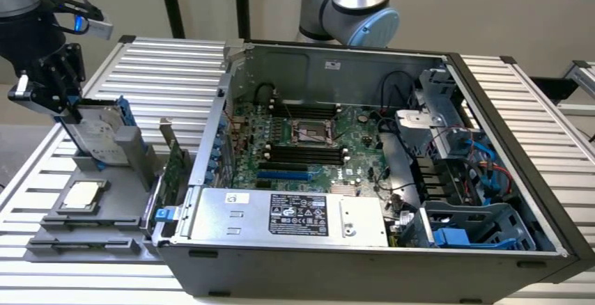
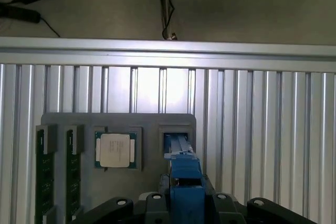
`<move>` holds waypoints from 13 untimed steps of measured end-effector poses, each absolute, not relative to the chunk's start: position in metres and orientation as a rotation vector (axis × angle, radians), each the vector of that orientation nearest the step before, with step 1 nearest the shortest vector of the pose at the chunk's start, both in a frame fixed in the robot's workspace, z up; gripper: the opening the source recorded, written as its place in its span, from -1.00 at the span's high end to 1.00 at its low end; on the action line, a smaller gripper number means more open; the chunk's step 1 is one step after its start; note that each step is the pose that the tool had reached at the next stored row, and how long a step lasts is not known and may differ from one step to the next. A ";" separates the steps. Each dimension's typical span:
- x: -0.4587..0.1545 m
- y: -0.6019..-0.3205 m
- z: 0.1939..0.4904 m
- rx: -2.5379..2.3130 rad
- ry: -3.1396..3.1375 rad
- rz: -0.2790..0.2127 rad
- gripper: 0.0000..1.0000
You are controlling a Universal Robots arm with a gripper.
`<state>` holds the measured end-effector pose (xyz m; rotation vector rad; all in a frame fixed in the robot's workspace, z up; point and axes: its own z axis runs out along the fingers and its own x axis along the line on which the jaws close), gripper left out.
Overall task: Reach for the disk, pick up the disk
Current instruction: 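Pick up the disk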
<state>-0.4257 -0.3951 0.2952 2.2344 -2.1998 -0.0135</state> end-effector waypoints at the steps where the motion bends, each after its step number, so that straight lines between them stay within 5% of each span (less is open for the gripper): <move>1: -0.426 -0.395 0.296 2.234 -2.200 -0.013 0.35; 13: -0.426 -0.395 0.315 2.235 -2.199 -0.014 0.35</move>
